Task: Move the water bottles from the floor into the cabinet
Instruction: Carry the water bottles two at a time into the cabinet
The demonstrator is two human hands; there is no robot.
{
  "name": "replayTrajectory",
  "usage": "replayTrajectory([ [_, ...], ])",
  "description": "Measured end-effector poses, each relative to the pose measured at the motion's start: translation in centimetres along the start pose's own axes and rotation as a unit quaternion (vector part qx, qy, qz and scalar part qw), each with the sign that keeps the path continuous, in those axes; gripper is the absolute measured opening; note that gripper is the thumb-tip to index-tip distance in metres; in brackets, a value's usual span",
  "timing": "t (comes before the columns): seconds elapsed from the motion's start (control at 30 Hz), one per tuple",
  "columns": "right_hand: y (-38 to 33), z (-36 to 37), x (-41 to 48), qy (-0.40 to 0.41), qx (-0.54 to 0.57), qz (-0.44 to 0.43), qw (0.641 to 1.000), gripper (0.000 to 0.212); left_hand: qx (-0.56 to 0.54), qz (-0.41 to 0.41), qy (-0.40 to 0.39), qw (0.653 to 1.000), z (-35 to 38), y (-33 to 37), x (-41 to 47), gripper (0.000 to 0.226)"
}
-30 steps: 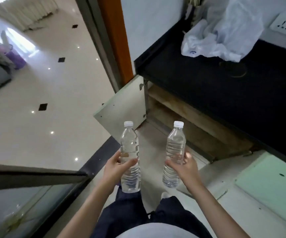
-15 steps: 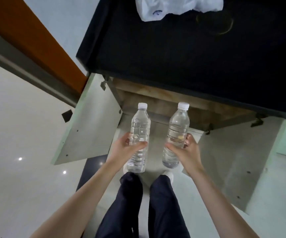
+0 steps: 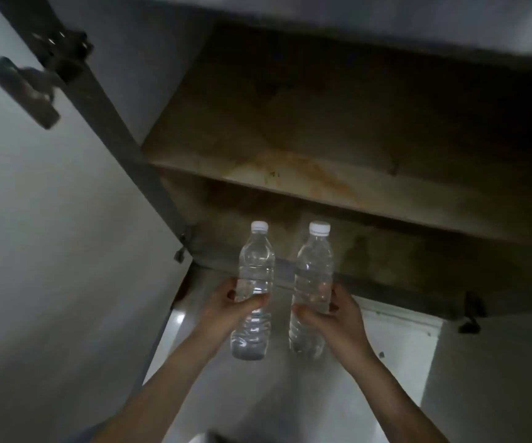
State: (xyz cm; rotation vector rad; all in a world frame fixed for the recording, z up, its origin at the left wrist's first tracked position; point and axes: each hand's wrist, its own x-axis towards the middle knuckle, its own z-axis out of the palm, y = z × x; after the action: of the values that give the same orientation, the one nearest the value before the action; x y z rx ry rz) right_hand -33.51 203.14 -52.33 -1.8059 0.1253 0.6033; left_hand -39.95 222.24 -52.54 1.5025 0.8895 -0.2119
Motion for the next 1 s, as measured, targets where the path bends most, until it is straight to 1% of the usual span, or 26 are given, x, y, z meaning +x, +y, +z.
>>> replayTrajectory([
  [0.07,3.5,0.0,3.5,-0.01,-0.001,-0.014,1.0,0.051,-0.001,0.022,-0.022,1.0,1.1,-2.3,4.6,0.031],
  [0.2,8.9,-0.4,9.3,-0.021,0.003,-0.03,0.999,0.043,-0.004,0.075,-0.045,0.996,3.6,-5.7,12.2,0.032],
  [0.3,11.6,-1.2,12.8,-0.028,-0.008,-0.056,0.998,0.042,0.005,0.115,-0.07,0.991,5.7,-6.9,16.6,0.038],
  [0.37,12.9,-1.7,14.5,-0.024,-0.005,-0.069,0.997,0.041,0.012,0.132,-0.082,0.988,7.1,-7.2,18.5,0.027],
  [0.43,14.0,-2.2,15.7,-0.014,0.0,-0.083,0.996,0.039,0.03,0.153,-0.076,0.985,8.6,-7.2,20.0,0.023],
  [0.5,14.4,-2.6,16.6,-0.003,0.001,-0.097,0.995,0.039,0.048,0.169,-0.076,0.982,10.0,-7.1,21.2,0.026],
  [0.63,14.6,-3.5,18.1,0.015,-0.002,-0.106,0.994,0.037,0.066,0.16,-0.05,0.984,12.0,-7.1,22.5,0.026],
  [0.73,14.5,-3.6,18.7,0.033,0.012,-0.106,0.994,0.031,0.092,0.153,-0.016,0.984,12.9,-7.3,23.2,0.029],
  [0.8,14.9,-3.6,19.4,0.066,0.016,-0.115,0.991,0.027,0.091,0.156,0.002,0.983,13.2,-7.5,23.5,0.027],
  [0.93,15.8,-3.8,20.2,0.144,-0.061,-0.128,0.979,0.024,0.058,0.164,0.023,0.984,13.4,-8.1,24.0,0.027],
  [1.0,15.9,-3.8,20.1,0.159,-0.084,-0.131,0.975,0.021,0.042,0.165,0.031,0.985,13.5,-8.5,24.3,0.028],
])
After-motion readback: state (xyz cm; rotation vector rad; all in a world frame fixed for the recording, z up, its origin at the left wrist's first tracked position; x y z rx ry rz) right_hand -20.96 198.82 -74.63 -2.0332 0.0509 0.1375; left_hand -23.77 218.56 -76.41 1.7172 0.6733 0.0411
